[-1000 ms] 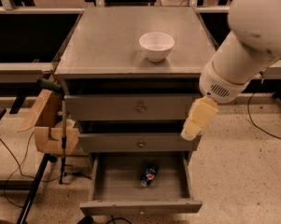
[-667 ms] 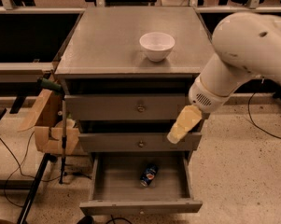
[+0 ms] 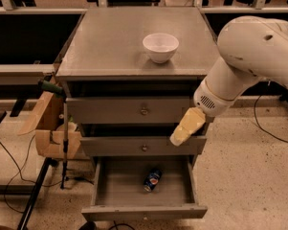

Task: Pick pepsi can from bottom drawer and place on counter

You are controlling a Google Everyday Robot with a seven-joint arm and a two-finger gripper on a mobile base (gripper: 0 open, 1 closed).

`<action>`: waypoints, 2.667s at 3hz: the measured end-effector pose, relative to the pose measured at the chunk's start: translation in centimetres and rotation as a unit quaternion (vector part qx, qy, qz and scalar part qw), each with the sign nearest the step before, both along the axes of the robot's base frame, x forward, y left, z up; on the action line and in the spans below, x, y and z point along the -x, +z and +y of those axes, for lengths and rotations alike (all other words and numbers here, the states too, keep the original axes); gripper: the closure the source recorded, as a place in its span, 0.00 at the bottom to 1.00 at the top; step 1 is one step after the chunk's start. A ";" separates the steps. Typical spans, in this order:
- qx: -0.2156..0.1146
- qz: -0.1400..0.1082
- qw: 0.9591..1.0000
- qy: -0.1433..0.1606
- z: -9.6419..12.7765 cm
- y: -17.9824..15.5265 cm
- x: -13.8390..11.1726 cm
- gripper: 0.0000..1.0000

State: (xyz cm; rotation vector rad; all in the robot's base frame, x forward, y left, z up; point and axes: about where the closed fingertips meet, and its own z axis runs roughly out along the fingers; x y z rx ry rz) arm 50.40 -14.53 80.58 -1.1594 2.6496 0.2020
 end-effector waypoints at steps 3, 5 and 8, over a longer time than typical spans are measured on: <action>-0.032 0.127 0.964 -0.231 -1.2 -11.4 -4.2 0.00; -0.100 0.165 0.907 -0.373 1.0 -19.5 -5.2 0.00; -0.214 0.114 0.894 -0.376 5.9 -28.6 -7.9 0.00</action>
Offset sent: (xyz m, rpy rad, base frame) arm 0.0554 -0.0137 -0.1182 0.0573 0.3180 -0.5821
